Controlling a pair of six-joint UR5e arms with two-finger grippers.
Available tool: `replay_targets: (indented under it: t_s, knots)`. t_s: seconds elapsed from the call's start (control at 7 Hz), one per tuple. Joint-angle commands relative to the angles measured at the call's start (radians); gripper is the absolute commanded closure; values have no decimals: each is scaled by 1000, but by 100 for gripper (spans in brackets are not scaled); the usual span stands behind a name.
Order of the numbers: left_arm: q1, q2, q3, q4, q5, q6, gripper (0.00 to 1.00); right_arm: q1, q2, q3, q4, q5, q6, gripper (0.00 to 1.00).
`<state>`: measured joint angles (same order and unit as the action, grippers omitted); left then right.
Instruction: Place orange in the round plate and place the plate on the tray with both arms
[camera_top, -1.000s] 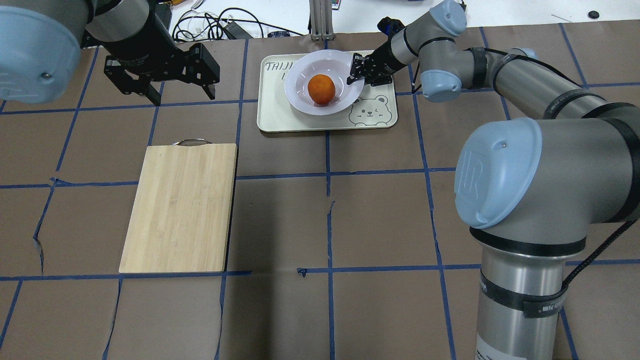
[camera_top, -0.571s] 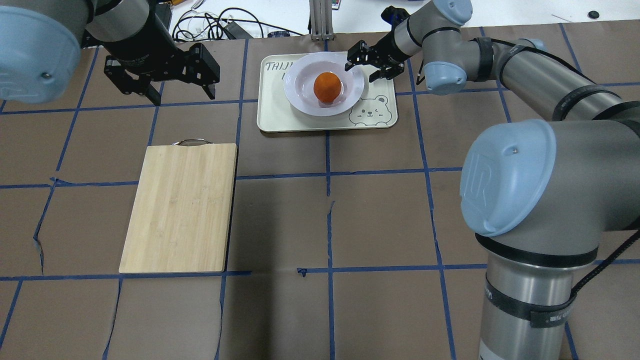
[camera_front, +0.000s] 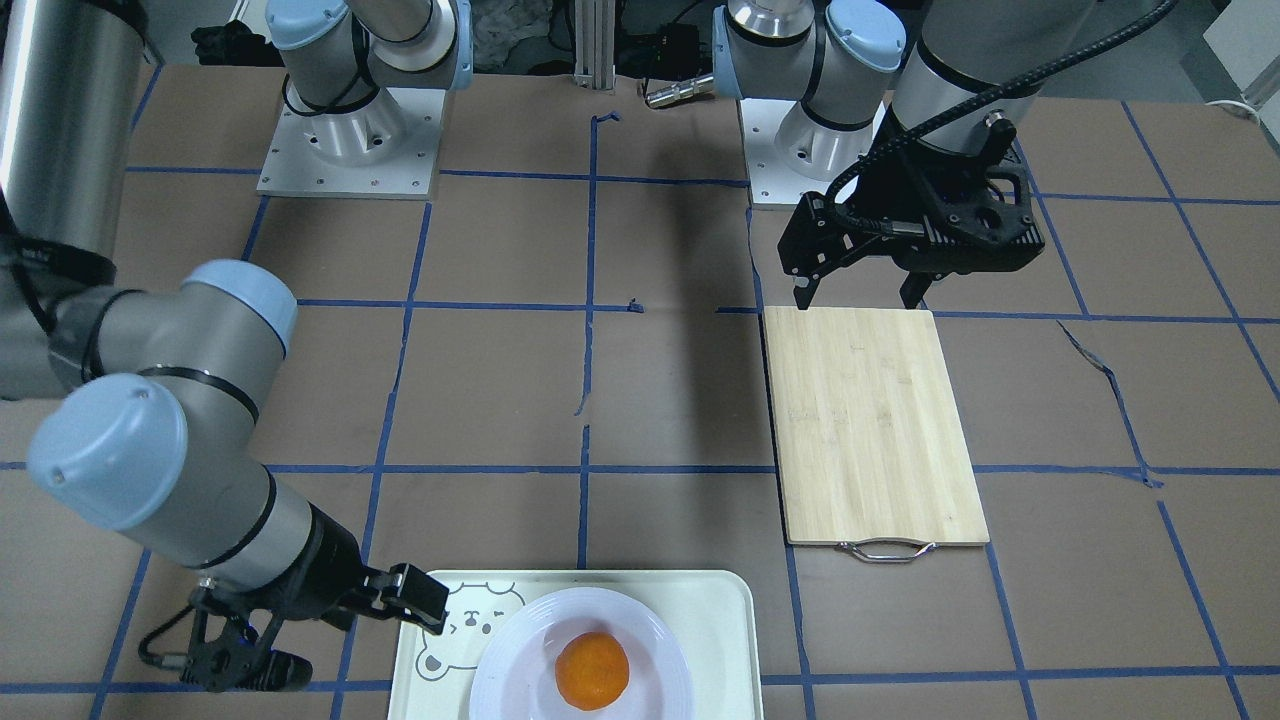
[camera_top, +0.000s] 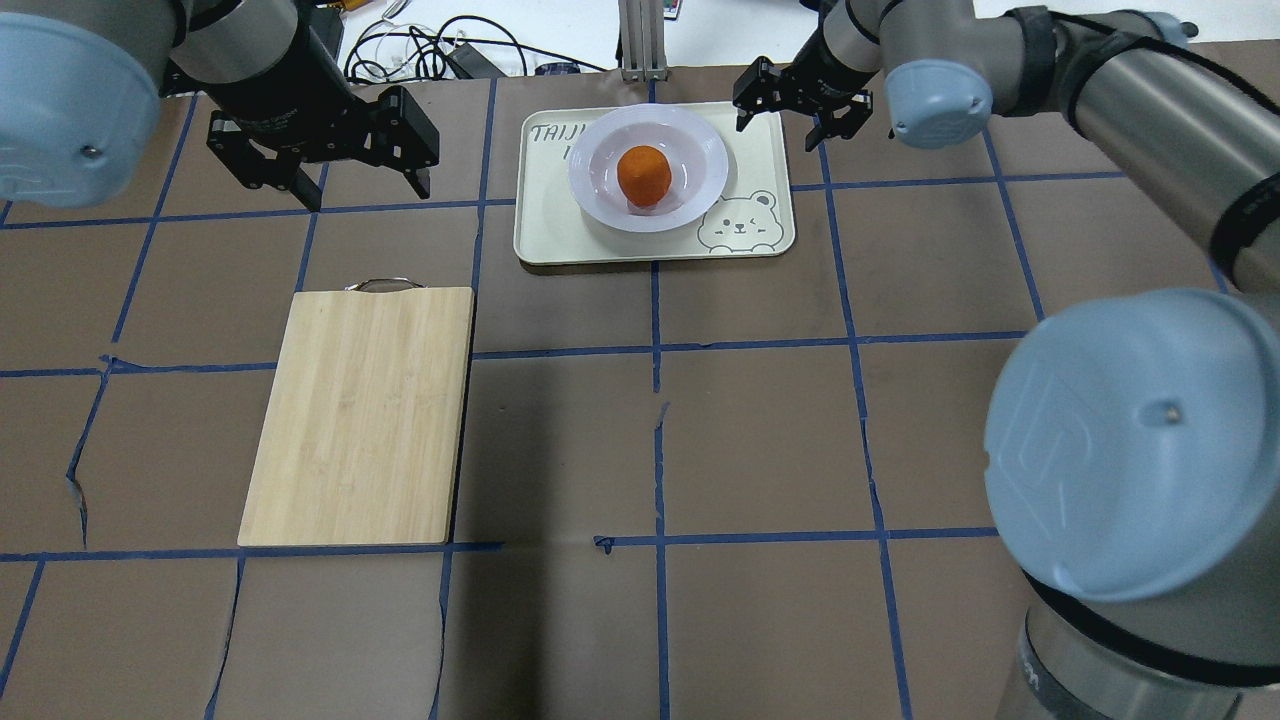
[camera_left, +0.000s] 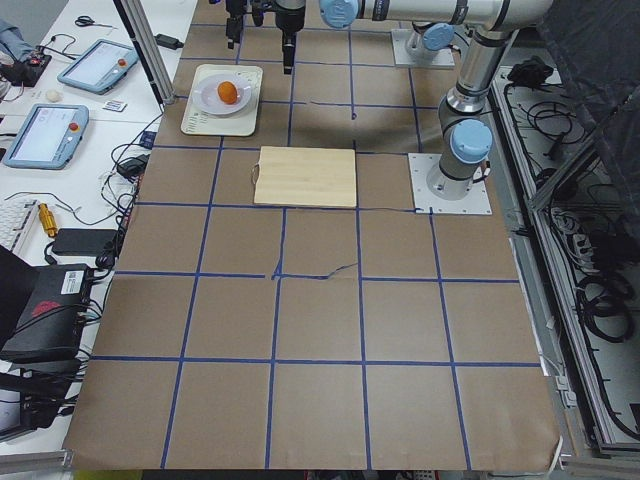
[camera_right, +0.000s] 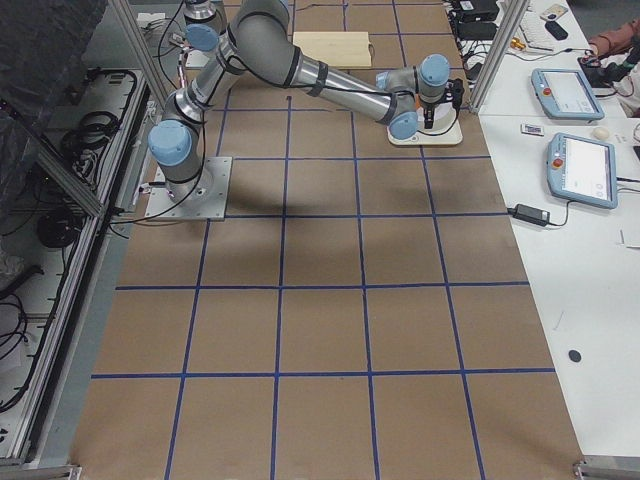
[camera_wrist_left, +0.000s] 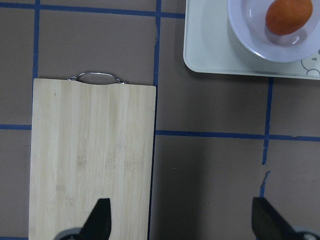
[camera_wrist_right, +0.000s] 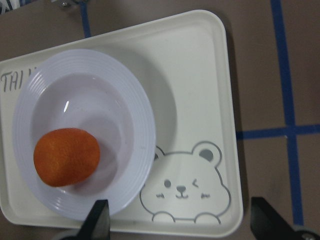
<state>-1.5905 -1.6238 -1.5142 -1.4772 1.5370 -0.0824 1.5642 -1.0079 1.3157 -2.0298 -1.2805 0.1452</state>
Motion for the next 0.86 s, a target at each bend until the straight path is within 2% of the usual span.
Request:
replay_targets:
  t_s: [0.0,0.14,0.29,0.43,0.71]
  knots:
    - [4,-1,-1,-2,0,1,0,-6,-215,63,280,-112,-7,0]
    - [4,-1,-1,-2,0,1,0,-10,-303,118,311,-188,-6,0]
    - [4,-1,-1,0,-2,1,0,-4,-392,191,380,-229,8,0]
    - [4,-1,-1,-2,0,3,0,-1,-461,261,385,-229,19,0]
    - [4,-1,-1,-2,0,4,0,11,-549,306,390,-281,19,0]
